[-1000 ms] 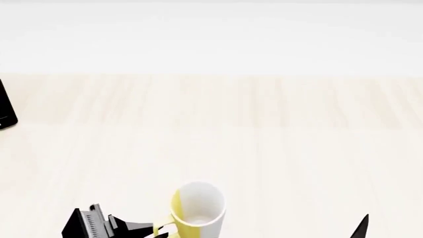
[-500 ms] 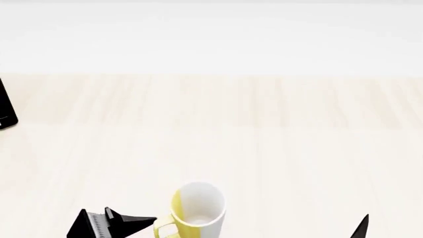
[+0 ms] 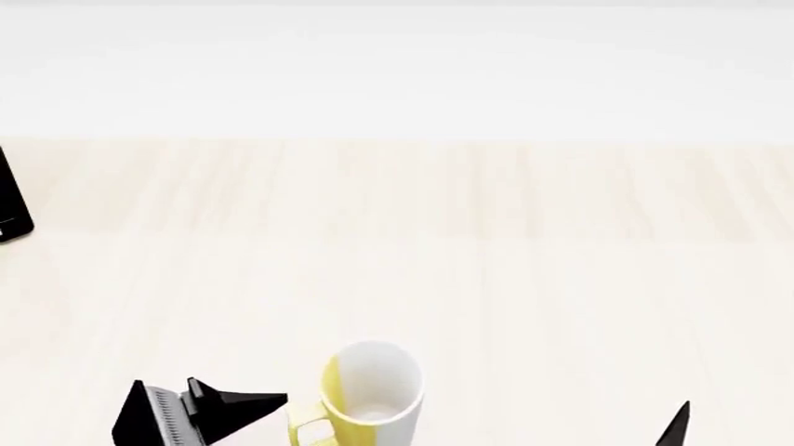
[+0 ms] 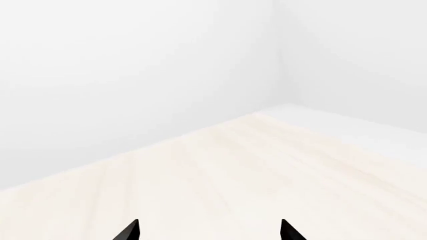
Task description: Put the yellow and white mug to the front of the white mug.
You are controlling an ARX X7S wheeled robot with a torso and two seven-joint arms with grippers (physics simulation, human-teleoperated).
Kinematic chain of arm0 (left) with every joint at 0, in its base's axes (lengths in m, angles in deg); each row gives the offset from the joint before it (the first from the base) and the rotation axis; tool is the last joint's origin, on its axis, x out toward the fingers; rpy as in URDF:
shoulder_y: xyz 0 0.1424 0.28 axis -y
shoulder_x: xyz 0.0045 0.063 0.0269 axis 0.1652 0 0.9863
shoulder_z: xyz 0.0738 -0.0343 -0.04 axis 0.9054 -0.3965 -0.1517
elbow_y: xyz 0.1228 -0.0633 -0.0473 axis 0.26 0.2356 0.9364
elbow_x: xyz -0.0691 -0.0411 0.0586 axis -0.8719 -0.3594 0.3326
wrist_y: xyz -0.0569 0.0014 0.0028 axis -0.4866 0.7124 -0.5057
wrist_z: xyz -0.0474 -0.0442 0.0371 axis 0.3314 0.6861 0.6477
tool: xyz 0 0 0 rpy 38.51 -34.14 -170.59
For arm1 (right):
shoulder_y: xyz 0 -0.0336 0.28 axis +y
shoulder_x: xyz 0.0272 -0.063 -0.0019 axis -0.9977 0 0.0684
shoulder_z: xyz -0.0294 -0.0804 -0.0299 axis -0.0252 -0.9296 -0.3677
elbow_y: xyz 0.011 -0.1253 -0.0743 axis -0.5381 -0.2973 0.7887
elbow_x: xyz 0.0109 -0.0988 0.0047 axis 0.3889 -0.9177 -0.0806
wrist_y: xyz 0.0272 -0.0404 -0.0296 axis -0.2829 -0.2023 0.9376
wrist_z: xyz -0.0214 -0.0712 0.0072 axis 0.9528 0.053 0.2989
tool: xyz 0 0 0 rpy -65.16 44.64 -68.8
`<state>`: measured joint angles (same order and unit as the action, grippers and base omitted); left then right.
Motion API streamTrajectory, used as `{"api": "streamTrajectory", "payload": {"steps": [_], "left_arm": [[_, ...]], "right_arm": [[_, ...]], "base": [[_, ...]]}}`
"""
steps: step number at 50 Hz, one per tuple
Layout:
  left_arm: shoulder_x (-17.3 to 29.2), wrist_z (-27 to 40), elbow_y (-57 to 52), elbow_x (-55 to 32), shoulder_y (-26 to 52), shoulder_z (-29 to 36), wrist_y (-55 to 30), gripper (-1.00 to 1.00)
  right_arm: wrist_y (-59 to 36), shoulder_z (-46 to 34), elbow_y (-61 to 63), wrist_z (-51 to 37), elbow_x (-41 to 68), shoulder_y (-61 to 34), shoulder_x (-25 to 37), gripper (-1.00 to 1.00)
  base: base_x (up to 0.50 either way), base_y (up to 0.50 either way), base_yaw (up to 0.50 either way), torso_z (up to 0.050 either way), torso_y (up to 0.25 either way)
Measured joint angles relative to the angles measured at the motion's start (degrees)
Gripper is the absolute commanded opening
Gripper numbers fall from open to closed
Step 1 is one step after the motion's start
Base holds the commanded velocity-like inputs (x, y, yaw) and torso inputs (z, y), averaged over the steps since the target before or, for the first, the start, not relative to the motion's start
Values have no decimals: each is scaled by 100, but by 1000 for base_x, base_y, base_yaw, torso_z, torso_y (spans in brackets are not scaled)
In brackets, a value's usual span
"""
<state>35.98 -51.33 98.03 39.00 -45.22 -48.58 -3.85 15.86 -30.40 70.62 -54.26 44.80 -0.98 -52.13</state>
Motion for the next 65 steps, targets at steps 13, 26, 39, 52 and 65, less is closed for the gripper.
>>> {"api": "streamTrajectory", "payload": {"steps": [13,26,39,52,65], "left_arm": [[304,-215,-1161,-708,-353,-234,-572,100],[769,-618,-2909,-2172,-1001,-767,-1236,100],[1110,-304,-5634,-3811,-3083,-2273,-738,100],[436,191,-6810,-3287,-4417,-3015,270,100],[-710,2181,-6922,-1192,-4398,-3405,1329,100]], "right_arm": [[3,-23,-8,-20,8,-6,17,100],[8,-40,-3,-35,24,-2,37,100],[34,-29,98,-44,72,68,64,100],[60,-19,289,-68,114,188,100,100],[139,-143,755,-62,-105,567,210,100]], "base": [[0,0,0,0,0],[0,0,0,0,0],[0,0,0,0,0],[0,0,0,0,0],[0,0,0,0,0]]}}
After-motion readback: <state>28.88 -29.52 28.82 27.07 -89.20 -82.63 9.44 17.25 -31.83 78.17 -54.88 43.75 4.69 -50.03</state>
